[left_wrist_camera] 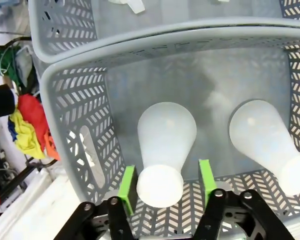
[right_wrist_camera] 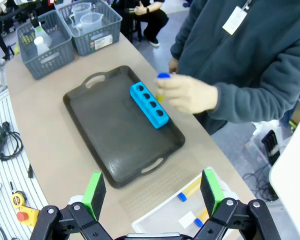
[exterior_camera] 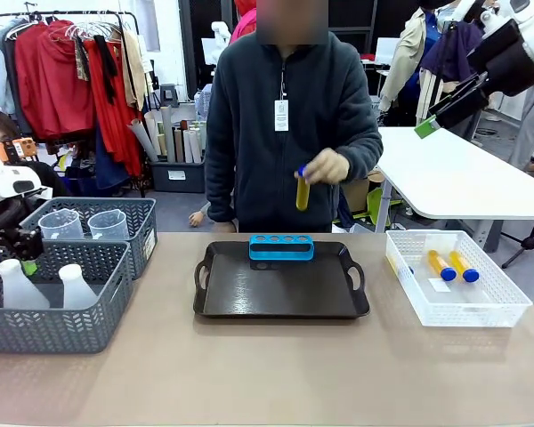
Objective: Prepare the laboratory tools.
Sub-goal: Pick up one Small flask and place it on the Handle tray.
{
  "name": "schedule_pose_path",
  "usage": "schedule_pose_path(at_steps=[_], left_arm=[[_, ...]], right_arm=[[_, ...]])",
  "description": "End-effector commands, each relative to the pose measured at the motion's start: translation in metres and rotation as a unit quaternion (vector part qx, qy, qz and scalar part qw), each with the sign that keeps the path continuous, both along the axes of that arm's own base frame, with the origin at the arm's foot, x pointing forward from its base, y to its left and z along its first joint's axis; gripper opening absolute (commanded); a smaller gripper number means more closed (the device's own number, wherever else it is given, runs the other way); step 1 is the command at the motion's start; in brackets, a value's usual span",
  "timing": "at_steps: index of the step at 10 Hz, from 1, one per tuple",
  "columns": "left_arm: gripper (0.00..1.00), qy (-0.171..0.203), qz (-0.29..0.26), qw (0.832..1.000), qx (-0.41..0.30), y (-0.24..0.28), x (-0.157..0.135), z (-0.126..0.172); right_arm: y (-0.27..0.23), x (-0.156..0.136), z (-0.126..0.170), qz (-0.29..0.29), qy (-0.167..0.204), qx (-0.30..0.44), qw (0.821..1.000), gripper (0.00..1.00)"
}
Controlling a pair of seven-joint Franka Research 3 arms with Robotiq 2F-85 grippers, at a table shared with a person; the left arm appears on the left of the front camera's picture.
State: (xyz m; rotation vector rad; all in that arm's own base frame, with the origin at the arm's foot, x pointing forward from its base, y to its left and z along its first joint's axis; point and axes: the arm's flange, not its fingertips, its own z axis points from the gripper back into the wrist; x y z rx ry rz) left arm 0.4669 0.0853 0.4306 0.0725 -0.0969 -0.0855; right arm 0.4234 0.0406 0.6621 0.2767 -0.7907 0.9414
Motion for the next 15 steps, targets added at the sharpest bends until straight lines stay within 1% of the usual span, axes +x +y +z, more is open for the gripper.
schedule_pose_path(at_steps=[1,5,6,7,9,10,12,13,15], left_arm=[[0.01,-0.006,0.008,1.000,0.009,0.004,0.000,0.001],[0.00,-0.005,0.013,1.000,0.011,0.006,-0.001,0.004],[0.00,-0.005,0.011,1.000,0.008,0.007,-0.001,0.008],[0.00,-0.009,0.005,1.000,0.005,0.005,-0.003,0.021],[0.00,-0.012,-0.017,1.000,-0.008,-0.002,-0.010,0.061],[0.00,-0.017,-0.029,0.999,-0.008,-0.006,-0.014,0.088],[0.00,-0.030,-0.051,0.998,0.032,-0.022,-0.024,0.150],[0.00,-0.045,-0.070,0.996,0.035,-0.030,-0.027,0.181],[0.00,-0.063,-0.101,0.992,0.027,-0.046,-0.033,0.242]], right_arm=[[-0.001,0.000,0.000,0.001,-0.001,0.001,1.000,1.00],[-0.001,0.000,0.000,0.001,-0.001,0.001,1.000,1.00],[-0.001,0.000,0.000,0.001,-0.001,0.001,1.000,1.00],[-0.001,0.000,0.000,0.001,-0.001,0.001,1.000,1.00],[-0.001,0.000,0.000,0.001,-0.001,0.001,1.000,1.00],[-0.001,0.000,0.000,0.001,-0.001,0.001,1.000,1.00],[-0.001,0.000,0.000,0.001,-0.001,0.001,1.000,1.00],[-0.001,0.000,0.000,0.001,-0.001,0.001,1.000,1.00],[-0.001,0.000,0.000,0.001,-0.001,0.001,1.000,1.00]])
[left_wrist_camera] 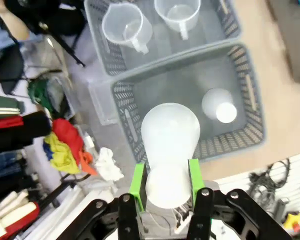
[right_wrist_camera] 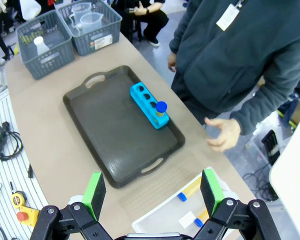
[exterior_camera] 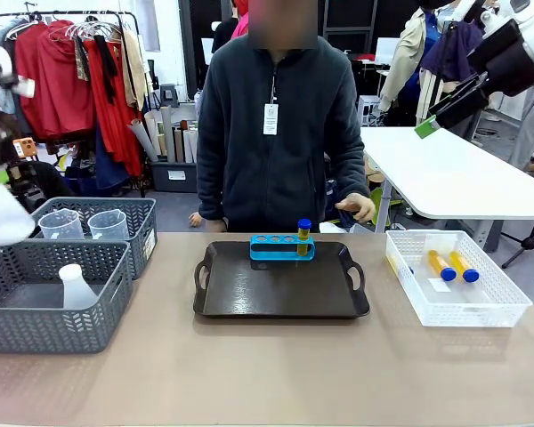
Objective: Prepare the laboratory tools.
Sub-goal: Pick up one Small flask and place it on the Handle tray.
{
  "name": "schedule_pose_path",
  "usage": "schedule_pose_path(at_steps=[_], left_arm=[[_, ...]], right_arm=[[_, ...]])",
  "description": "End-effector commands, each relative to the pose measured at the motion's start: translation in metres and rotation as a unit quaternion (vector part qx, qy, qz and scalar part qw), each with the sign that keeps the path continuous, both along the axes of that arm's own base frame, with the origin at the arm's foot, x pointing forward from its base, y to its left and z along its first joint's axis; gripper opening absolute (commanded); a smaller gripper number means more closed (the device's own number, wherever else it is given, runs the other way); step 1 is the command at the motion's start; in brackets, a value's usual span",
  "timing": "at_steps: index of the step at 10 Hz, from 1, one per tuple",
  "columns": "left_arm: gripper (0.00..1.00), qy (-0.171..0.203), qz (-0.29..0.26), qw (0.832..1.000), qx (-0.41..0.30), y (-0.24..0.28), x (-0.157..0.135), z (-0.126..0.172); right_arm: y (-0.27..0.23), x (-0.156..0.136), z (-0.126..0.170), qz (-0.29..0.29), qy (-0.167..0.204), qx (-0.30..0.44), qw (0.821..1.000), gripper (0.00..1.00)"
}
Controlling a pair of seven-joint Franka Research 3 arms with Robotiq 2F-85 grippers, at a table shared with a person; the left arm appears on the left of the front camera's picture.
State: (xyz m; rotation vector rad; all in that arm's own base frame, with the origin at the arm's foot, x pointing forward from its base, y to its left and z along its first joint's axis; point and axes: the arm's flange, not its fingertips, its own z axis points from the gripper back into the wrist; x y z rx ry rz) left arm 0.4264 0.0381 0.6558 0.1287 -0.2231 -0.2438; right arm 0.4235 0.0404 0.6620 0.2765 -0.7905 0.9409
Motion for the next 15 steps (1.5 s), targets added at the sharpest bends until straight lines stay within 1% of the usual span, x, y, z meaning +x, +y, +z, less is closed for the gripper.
schedule_pose_path(at_steps=[1,2,3,4,5,6,7,12,13,14,15], left_arm=[[0.00,-0.007,-0.043,0.999,-0.006,-0.011,0.001,0.047],[0.00,-0.012,-0.056,0.998,-0.006,-0.016,-0.002,0.064],[0.00,-0.021,-0.074,0.997,-0.005,-0.020,-0.006,0.088],[0.00,-0.029,-0.087,0.996,-0.003,-0.022,-0.013,0.104],[0.00,-0.038,-0.089,0.995,-0.002,-0.023,-0.017,0.113],[0.00,-0.041,-0.095,0.995,-0.006,-0.017,-0.016,0.114],[0.00,-0.038,-0.076,0.996,0.005,-0.029,-0.019,0.107],[0.00,-0.038,-0.076,0.996,0.005,-0.029,-0.019,0.107],[0.00,-0.036,-0.082,0.996,0.005,-0.029,-0.016,0.108],[0.00,-0.044,-0.110,0.993,0.008,-0.043,-0.019,0.132],[0.00,-0.054,-0.149,0.987,0.010,-0.069,-0.018,0.150]], right_arm=[[0.000,0.000,0.000,0.001,-0.001,0.001,1.000,1.00],[0.000,0.000,0.000,0.001,-0.001,0.001,1.000,1.00],[0.000,0.000,0.000,0.001,-0.001,0.001,1.000,1.00],[0.000,0.000,0.000,0.001,-0.001,0.001,1.000,1.00],[0.000,0.000,0.000,0.001,-0.001,0.001,1.000,1.00],[0.000,0.000,0.000,0.001,-0.001,0.001,1.000,1.00],[0.000,0.000,0.000,0.001,-0.001,0.001,1.000,1.00],[0.000,0.000,0.000,0.001,-0.001,0.001,1.000,1.00],[0.000,0.000,0.000,0.001,-0.001,0.001,1.000,1.00],[0.000,0.000,0.000,0.001,-0.001,0.001,1.000,1.00],[0.000,0.000,0.000,0.001,-0.001,0.001,1.000,1.00]])
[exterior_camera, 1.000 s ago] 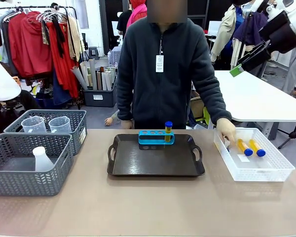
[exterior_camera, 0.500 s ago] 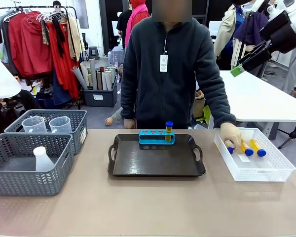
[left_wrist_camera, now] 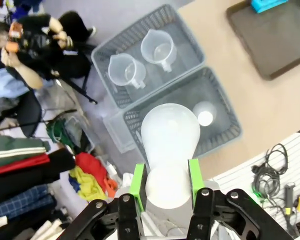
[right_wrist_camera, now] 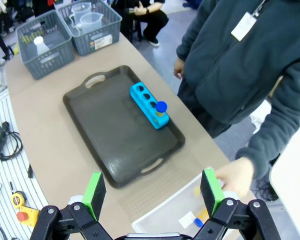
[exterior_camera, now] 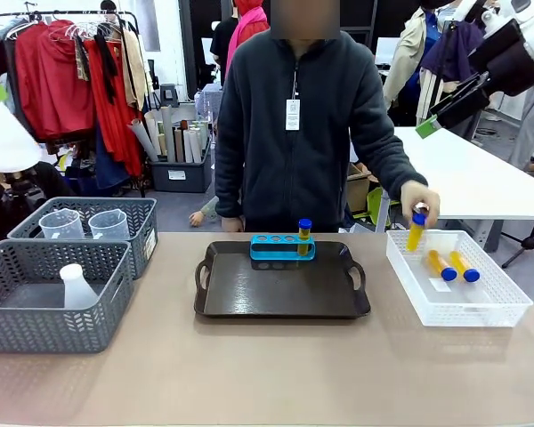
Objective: Prepare the laboratory tools.
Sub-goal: Pick up one Small flask and place it on the Handle tray.
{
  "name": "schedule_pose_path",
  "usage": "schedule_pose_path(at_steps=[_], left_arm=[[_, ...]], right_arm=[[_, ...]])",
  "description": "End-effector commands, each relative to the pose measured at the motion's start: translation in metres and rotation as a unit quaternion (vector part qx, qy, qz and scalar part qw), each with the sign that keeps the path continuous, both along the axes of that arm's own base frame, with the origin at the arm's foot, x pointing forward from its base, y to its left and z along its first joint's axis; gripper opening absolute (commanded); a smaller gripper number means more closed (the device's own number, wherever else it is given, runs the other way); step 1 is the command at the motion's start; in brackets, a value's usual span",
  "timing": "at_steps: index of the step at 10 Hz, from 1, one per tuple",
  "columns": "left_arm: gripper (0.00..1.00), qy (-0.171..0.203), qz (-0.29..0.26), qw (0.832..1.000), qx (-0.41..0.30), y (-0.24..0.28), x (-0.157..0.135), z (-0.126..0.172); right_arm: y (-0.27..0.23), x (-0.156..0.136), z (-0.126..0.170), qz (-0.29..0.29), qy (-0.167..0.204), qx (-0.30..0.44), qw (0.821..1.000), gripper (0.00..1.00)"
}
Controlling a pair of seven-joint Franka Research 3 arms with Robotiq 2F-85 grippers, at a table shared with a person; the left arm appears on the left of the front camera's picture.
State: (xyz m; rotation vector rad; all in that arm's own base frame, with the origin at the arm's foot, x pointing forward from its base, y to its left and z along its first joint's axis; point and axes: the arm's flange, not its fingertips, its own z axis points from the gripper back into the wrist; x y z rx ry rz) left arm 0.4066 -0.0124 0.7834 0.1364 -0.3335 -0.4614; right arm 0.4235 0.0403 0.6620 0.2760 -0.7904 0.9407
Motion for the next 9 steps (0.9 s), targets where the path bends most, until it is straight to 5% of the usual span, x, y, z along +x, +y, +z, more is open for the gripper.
schedule_pose_path(at_steps=[1,4,9], left_arm=[[0.00,-0.015,-0.057,0.998,0.011,-0.055,-0.008,0.031],[0.00,-0.046,-0.150,0.987,0.023,-0.120,-0.020,0.046],[0.00,-0.074,-0.283,0.956,-0.015,-0.250,-0.007,0.000]], right_arm=[[0.000,0.000,0.000,0.001,-0.001,0.001,1.000,1.00],[0.000,0.000,0.000,0.001,-0.001,0.001,1.000,1.00],[0.000,0.000,0.000,0.001,-0.001,0.001,1.000,1.00]])
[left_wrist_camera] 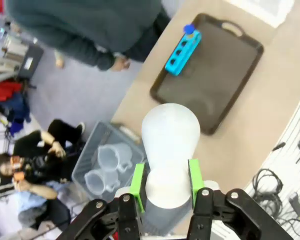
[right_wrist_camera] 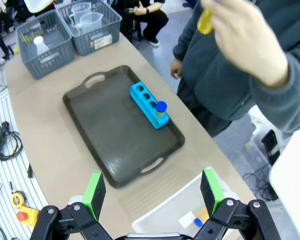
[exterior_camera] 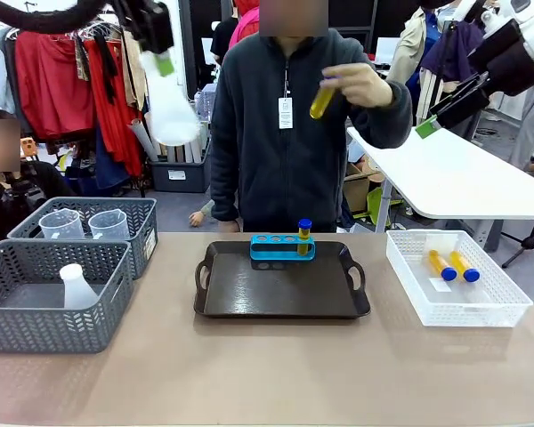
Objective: Prepare the laboratory tools.
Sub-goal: Pick up one Small flask and place it on the Handle tray.
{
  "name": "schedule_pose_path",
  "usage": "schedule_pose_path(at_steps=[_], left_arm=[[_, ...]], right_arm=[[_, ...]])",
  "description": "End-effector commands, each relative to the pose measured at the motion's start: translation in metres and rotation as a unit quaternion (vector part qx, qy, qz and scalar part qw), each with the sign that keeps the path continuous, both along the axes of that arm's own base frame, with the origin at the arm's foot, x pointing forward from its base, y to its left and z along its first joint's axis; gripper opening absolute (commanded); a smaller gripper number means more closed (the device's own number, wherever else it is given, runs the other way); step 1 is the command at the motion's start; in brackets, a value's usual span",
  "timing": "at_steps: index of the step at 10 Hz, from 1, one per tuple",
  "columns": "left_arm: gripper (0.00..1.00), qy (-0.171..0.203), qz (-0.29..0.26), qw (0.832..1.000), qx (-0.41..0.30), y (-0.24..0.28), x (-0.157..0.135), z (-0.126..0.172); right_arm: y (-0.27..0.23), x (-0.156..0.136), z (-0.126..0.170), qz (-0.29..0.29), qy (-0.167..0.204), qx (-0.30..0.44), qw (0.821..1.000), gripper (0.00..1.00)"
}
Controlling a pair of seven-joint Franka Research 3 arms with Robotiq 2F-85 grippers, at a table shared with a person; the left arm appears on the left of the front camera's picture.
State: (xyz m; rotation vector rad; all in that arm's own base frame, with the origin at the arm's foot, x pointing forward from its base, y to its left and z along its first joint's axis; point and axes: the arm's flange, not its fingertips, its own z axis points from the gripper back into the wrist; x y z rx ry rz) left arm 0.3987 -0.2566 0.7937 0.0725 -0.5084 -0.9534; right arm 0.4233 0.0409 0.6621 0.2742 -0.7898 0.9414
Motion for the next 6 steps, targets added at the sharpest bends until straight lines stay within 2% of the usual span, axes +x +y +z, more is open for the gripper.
schedule_pose_path(at_steps=[1,3,5,6], left_arm=[[0.00,0.004,-0.060,0.998,-0.004,-0.030,0.002,-0.023],[0.00,-0.012,-0.111,0.994,-0.004,-0.073,0.005,-0.055],[0.00,-0.004,-0.170,0.985,0.013,-0.109,0.008,-0.097],[0.00,-0.011,-0.190,0.982,0.006,-0.119,0.008,-0.112]], right_arm=[[-0.001,0.000,0.000,0.001,-0.001,0.002,1.000,1.00],[-0.001,0.000,0.000,0.001,-0.001,0.002,1.000,1.00],[-0.001,0.000,0.000,0.001,-0.001,0.002,1.000,1.00],[-0.001,0.000,0.000,0.001,-0.001,0.002,1.000,1.00]])
